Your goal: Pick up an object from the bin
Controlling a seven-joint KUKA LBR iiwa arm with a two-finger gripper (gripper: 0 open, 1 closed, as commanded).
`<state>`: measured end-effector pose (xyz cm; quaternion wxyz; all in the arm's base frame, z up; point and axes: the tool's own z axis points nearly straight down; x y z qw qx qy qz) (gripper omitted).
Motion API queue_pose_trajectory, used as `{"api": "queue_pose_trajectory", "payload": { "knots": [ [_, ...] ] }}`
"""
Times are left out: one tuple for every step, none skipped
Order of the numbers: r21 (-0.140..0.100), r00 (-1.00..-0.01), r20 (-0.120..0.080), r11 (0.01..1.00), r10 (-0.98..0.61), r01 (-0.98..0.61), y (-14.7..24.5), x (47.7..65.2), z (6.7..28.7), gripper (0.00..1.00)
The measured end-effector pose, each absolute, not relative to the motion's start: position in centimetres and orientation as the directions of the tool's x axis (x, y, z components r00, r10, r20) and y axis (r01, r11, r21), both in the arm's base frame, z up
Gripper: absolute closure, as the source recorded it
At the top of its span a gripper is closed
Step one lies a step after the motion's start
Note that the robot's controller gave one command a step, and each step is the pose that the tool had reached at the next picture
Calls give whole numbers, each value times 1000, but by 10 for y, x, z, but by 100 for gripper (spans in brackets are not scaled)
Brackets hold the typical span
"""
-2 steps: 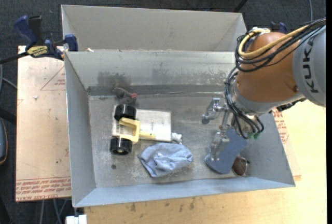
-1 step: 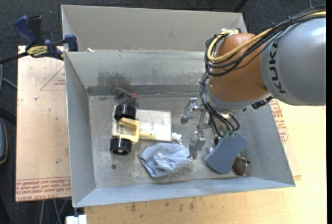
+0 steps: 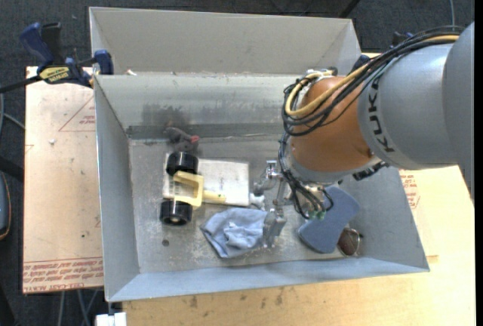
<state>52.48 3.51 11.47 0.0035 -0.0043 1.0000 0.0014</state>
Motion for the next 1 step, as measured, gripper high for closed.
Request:
{"api": "queue_pose_trajectory", "payload": {
  "knots": [
    [2, -952, 0, 952, -305, -305, 93, 483, 80, 100]
  ]
}}
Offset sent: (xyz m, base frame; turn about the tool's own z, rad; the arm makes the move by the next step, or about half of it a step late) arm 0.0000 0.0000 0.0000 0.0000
